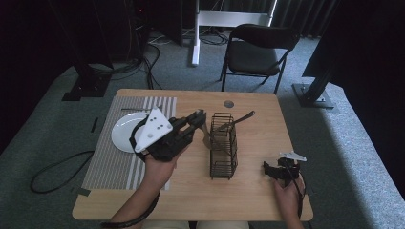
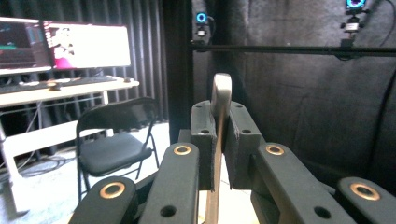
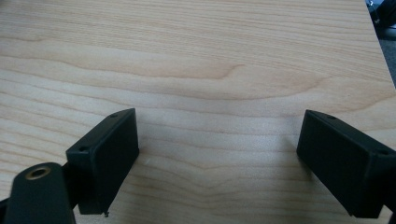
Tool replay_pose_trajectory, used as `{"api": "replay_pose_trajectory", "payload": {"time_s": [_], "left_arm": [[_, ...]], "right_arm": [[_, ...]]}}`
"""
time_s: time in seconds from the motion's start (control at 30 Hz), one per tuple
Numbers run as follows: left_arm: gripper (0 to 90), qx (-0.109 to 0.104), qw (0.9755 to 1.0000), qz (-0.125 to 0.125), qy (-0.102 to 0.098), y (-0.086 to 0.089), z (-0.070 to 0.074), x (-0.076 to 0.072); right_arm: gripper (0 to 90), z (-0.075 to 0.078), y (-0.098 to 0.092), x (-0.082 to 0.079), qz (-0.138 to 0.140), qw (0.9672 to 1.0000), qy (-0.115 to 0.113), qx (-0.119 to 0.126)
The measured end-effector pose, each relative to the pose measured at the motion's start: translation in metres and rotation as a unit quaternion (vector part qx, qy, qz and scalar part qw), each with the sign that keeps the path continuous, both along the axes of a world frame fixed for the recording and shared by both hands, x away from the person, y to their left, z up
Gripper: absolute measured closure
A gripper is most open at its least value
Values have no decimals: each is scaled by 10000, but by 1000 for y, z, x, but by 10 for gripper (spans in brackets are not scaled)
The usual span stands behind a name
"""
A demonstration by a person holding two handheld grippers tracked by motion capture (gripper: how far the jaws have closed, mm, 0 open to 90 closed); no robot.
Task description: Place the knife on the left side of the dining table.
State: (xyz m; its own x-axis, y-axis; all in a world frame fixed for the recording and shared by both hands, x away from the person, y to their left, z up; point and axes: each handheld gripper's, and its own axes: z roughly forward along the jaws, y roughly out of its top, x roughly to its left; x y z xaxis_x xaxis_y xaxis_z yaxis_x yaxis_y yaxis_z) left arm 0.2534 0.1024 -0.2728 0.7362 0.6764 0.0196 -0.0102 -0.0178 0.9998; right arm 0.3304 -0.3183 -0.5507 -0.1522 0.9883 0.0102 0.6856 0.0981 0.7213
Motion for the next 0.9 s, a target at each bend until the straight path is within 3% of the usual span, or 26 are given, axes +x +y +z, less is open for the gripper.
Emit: {"api": "replay_pose_trajectory", "payload": {"time_s": [0.27,0.37,0.53,0.6,0.67,0.8,0.9], "left_arm": [[838,-69,9978,547,364,41,-29,6],[838,-167,9948,829,561,56,-47,7],[838,-209,9898,1196,739,76,-73,8],[838,-131,9878,1360,742,83,-85,8],[838,-215,9859,1435,839,91,-99,10],[838,-415,9795,1649,1082,104,-129,22],[837,-437,9763,1798,1118,108,-147,25]], "right_arm": [[118,0,0,0,-2,10000,-1,0],[118,0,0,0,-4,10000,-1,1],[118,0,0,0,-3,10000,-1,1],[118,0,0,0,-7,10000,-4,5],[118,0,0,0,-4,10000,0,0],[118,0,0,0,-9,10000,1,4],[118,0,0,0,-12,10000,1,9]]}}
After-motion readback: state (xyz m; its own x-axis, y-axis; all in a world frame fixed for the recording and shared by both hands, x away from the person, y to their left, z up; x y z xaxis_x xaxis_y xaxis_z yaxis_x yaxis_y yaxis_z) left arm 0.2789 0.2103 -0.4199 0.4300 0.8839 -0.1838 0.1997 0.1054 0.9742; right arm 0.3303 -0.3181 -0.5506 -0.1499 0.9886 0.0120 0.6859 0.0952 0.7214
